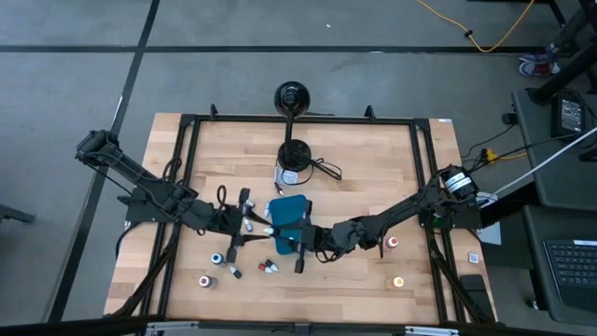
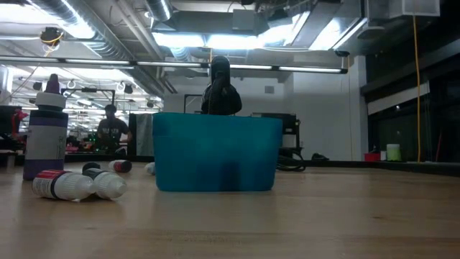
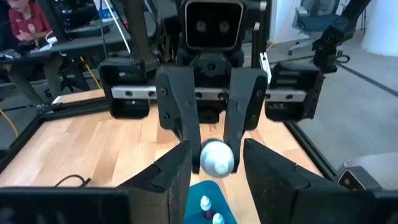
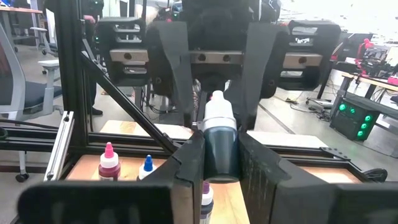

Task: Pick & Place food coloring
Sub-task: Put the right blue small food coloring bottle into the bin

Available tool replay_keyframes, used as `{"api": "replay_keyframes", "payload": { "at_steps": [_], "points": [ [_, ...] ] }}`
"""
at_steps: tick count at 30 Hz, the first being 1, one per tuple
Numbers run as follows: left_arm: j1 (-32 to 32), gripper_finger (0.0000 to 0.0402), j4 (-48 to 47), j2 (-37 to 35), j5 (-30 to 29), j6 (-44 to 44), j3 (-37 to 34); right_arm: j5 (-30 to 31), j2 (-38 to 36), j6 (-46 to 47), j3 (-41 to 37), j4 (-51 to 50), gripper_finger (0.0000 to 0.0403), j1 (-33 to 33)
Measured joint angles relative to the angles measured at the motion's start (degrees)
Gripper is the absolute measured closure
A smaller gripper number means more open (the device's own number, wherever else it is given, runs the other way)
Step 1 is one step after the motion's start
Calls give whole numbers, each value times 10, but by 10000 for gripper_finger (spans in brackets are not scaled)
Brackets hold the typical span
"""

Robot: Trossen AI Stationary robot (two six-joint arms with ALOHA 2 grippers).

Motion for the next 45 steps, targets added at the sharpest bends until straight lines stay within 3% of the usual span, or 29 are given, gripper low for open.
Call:
{"api": "replay_keyframes", "payload": {
  "at_steps": [13, 21, 30, 33, 37, 45],
  "points": [
    [0, 343, -3, 0, 17, 3, 0, 0, 0, 0, 0, -1, 314, 0],
    [0, 342, -4, 0, 15, 3, 0, -3, -1, -41, 0, -15, 287, 0],
    [0, 343, -4, 0, -10, 7, 0, 37, -9, -73, 0, -79, 237, 1],
    [0, 343, -8, 0, -30, 8, 0, 99, -39, -67, 0, -157, 210, 10],
    [5, 343, -17, 0, -55, 8, 0, 181, -111, 19, 0, -320, 182, 30],
    [61, 343, -22, 38, -57, -24, 0, 221, -223, 225, 0, -601, 171, 52]
  ]
}}
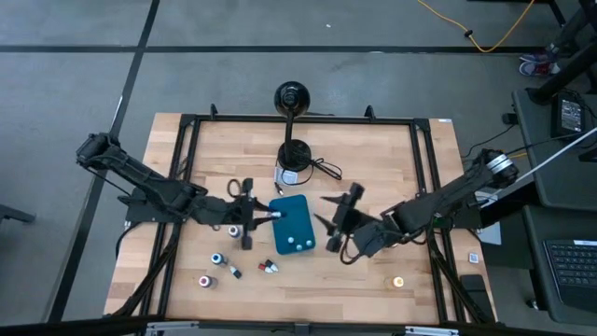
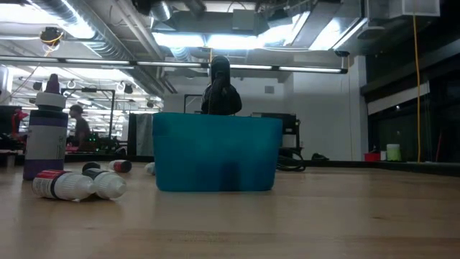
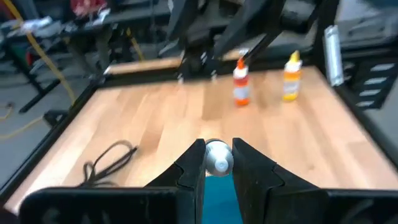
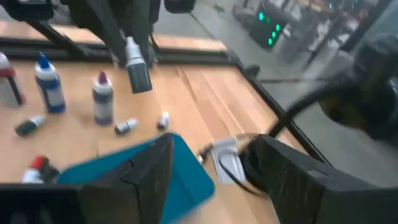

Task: Pick & Place food coloring
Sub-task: Put the right blue small food coloring bottle into the bin

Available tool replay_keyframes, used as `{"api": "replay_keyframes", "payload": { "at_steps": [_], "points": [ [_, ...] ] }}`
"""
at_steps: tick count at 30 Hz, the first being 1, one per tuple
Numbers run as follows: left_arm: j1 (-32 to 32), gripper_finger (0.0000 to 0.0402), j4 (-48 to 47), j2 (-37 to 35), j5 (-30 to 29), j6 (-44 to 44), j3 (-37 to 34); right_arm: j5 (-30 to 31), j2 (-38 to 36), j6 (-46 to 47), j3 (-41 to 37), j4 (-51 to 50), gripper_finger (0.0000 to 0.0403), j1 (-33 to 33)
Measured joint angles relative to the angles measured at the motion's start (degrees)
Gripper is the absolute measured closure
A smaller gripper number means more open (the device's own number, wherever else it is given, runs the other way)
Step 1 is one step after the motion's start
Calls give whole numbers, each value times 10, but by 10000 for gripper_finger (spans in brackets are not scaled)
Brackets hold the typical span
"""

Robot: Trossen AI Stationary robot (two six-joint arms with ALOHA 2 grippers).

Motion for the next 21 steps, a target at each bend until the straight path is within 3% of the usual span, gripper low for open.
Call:
{"api": "replay_keyframes", "payload": {
  "at_steps": [6, 12, 21],
  "points": [
    [36, 343, -51, 62, 1, -25, 39, 0, -25, 66, 0, -128, 171, 2],
    [54, 343, -160, 148, 6, -55, 140, 0, -30, 106, 0, -198, 171, 2],
    [56, 343, -335, 265, 36, -169, 286, 9, -30, 142, 0, -273, 171, 2]
  ]
}}
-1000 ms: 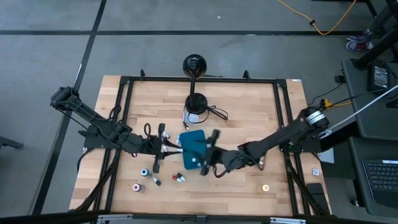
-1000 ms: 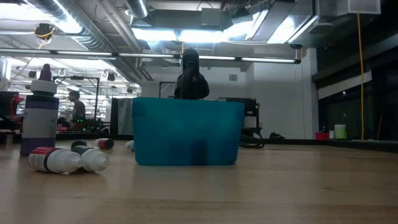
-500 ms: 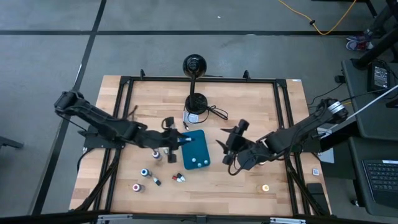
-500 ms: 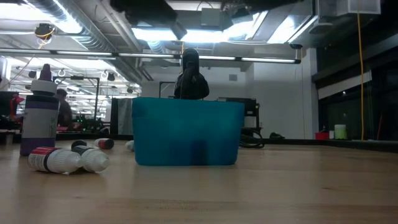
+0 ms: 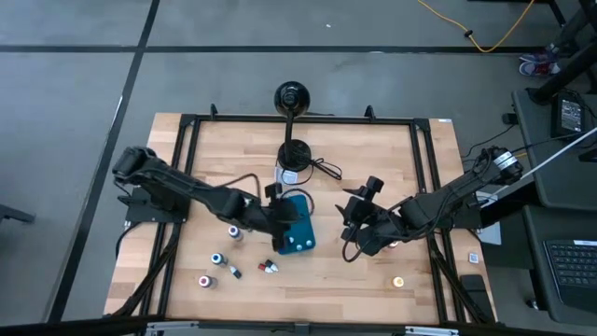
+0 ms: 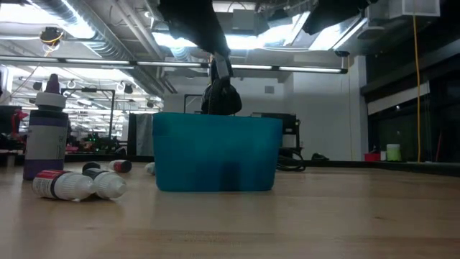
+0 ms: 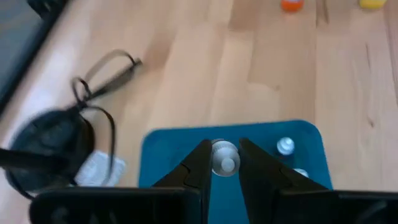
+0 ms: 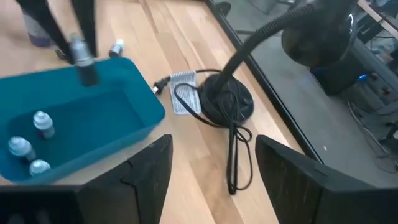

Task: Pick & Place food coloring
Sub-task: Put the right blue small food coloring bottle into the bin

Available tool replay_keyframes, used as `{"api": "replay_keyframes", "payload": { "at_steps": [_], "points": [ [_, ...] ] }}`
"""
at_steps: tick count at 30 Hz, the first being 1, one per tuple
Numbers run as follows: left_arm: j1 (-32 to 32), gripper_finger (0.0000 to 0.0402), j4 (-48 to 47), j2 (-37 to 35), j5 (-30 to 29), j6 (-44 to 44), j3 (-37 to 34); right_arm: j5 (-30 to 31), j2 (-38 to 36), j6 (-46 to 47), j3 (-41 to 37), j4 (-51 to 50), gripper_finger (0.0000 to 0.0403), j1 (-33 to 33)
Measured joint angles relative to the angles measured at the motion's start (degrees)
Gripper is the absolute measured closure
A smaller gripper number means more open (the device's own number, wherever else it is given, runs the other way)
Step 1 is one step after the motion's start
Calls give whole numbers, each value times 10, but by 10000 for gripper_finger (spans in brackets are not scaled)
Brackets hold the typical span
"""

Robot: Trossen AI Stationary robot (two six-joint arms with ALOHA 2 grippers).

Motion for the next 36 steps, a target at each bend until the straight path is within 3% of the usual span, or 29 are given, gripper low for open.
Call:
{"api": "replay_keyframes", "payload": {
  "at_steps": [12, 36],
  "points": [
    [0, 343, -26, 94, 70, -82, 39, -10, 0, 17, 0, -18, 171, 1],
    [-4, 348, 28, 197, 87, -95, 39, -14, 0, 69, 0, -17, 171, 35]
  ]
}}
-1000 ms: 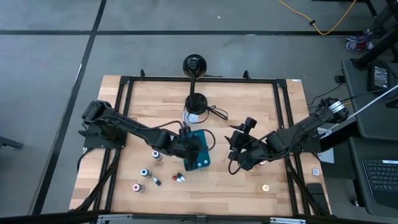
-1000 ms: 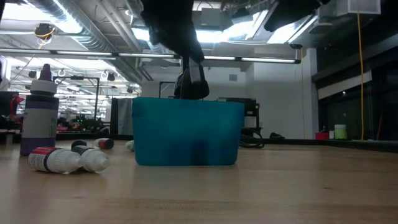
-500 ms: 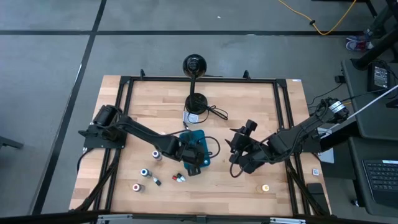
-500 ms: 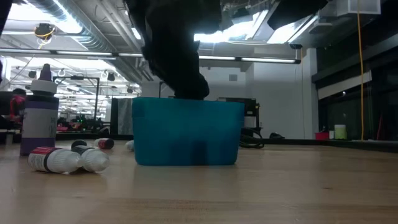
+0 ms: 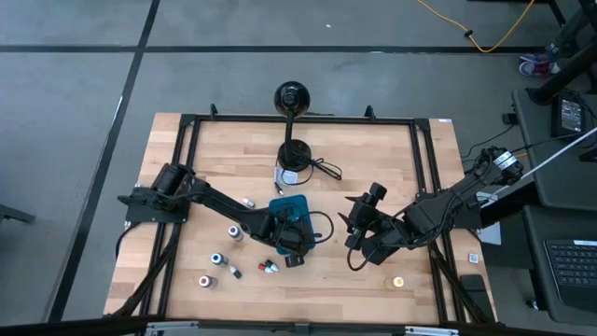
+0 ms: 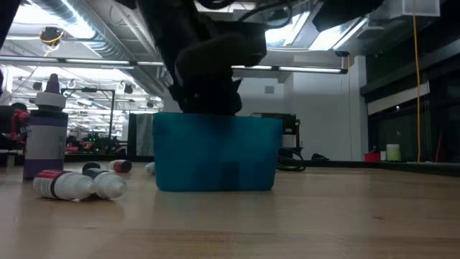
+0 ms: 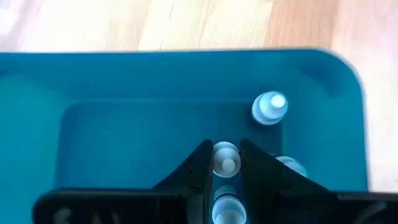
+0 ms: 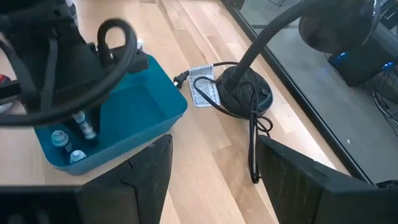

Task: Pick & Place food coloring
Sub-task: Put the right blue small food coloring bottle into the bin, then put the blue small food coloring bottle into the bin

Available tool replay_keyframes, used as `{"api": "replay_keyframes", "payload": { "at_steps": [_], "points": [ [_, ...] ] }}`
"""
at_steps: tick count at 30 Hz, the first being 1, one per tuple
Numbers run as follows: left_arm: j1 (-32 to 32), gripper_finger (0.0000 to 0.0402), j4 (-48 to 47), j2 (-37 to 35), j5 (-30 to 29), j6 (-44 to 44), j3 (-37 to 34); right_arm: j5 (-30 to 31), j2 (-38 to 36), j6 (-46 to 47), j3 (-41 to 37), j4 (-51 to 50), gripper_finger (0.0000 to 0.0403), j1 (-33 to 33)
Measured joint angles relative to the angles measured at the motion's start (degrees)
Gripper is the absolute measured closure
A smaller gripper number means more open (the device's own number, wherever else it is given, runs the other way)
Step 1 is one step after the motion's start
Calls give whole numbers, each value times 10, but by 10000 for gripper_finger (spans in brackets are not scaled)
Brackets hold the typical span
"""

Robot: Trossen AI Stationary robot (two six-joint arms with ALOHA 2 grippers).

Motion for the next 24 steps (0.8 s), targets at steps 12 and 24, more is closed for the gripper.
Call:
{"api": "replay_keyframes", "payload": {
  "at_steps": [12, 24],
  "points": [
    [4, 316, 13, 3, 1, 15, 0, -1, 0, -13, 0, 0, 171, 0],
    [4, 250, 13, 2, -16, 11, 0, -2, 0, -14, 0, 0, 171, 0]
  ]
}}
